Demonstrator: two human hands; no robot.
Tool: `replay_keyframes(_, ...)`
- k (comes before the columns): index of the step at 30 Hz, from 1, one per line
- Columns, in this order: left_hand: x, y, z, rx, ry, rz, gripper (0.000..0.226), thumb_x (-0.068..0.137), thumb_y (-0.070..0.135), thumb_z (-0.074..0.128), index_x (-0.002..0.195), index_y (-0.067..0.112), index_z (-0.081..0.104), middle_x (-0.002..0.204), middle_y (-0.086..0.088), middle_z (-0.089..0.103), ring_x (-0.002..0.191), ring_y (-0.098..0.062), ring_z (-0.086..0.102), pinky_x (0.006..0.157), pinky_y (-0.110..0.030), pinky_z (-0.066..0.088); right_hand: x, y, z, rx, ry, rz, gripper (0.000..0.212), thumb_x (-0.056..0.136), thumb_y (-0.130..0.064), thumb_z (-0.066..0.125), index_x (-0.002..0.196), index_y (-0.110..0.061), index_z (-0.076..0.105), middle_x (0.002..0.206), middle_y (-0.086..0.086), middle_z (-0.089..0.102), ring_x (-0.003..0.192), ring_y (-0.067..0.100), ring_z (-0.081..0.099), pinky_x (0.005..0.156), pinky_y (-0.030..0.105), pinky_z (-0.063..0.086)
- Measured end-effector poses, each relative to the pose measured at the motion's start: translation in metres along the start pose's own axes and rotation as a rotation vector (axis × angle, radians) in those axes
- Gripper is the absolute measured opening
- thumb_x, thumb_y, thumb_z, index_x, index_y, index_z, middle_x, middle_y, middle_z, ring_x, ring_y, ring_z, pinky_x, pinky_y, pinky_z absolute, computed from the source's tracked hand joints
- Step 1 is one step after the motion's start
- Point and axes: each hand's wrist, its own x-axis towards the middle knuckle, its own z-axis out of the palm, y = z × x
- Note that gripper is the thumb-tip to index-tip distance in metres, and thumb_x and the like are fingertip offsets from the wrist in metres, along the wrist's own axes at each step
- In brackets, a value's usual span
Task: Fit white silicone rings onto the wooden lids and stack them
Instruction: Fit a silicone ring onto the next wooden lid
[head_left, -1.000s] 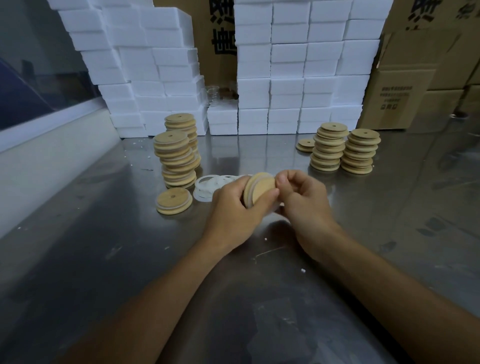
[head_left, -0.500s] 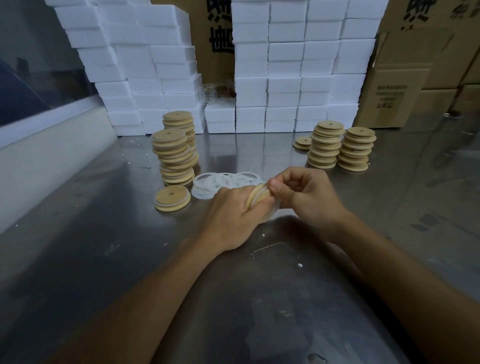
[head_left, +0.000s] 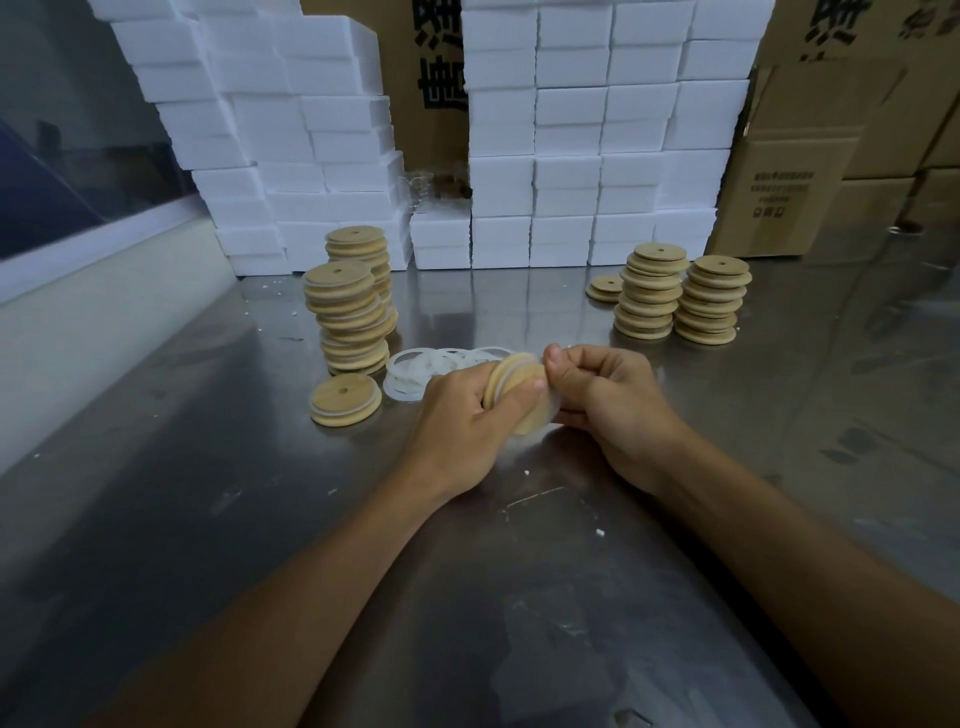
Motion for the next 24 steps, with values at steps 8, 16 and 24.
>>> replay_keyframes(8, 0.0026, -0.0035, 0.0023, -0.074, 0.025, -0.075, 0.026, 0.095, 0.028, 0.063, 0.079, 0.007, 0.067, 0.054, 0.010, 0.055, 0.047, -0.001, 0.047, 0.049, -0.015, 0.039, -0.0001, 0.0014, 0.0027, 0.067, 0.030, 0.061, 0.036, 0.092, -0.030, 0.064, 0.097, 0.006, 0.066, 0.090, 0.022, 0.071, 0.082, 0.027, 0.070, 0.075, 0.033, 0.060)
replay_keyframes(16, 0.0013, -0.0050, 0.0011, 0.053, 0.004, 0.027, 0.032, 0.089, 0.046, 0.062, 0.092, 0.016, 0.071, 0.077, 0.003, 0.069, 0.072, -0.014, 0.063, 0.066, -0.031, 0.051, -0.0042, -0.0048, 0.0014, 0.181, -0.024, 0.208, 0.030, 0.098, -0.030, 0.058, 0.098, -0.002, 0.067, 0.097, 0.013, 0.076, 0.091, 0.020, 0.074, 0.071, 0.032, 0.061)
replay_keyframes(24, 0.0008, -0.0070, 0.0005, 0.092, -0.091, -0.029, 0.035, 0.080, 0.053, 0.056, 0.058, 0.027, 0.052, 0.052, 0.006, 0.054, 0.050, -0.008, 0.050, 0.050, -0.031, 0.043, -0.0044, -0.0059, 0.0000, -0.630, -0.028, -0.450, 0.009, 0.091, -0.019, 0.067, 0.084, -0.013, 0.067, 0.079, -0.005, 0.071, 0.075, 0.005, 0.067, 0.069, 0.022, 0.055)
